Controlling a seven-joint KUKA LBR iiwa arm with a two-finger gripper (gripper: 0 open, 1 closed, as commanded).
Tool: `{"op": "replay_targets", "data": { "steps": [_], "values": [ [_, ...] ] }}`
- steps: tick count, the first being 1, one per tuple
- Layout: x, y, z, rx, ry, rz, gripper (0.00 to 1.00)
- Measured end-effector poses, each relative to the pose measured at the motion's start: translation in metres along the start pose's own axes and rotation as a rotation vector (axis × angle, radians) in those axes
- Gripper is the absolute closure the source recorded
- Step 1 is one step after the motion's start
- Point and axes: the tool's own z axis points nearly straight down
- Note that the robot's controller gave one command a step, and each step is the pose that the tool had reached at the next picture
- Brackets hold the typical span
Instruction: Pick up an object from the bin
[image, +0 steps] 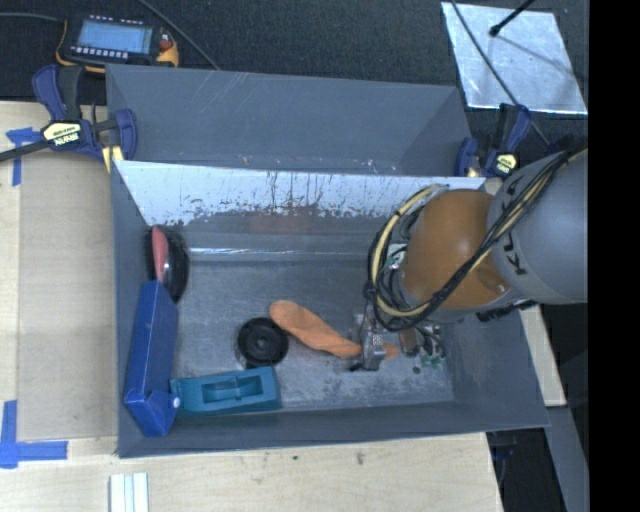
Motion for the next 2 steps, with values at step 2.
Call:
{"op": "replay_targets", "data": {
  "steps": [2],
  "values": [
    [-0.026, 0.007, -0.056, -0.001, 0.003, -0.119, 1.00]
  ]
}}
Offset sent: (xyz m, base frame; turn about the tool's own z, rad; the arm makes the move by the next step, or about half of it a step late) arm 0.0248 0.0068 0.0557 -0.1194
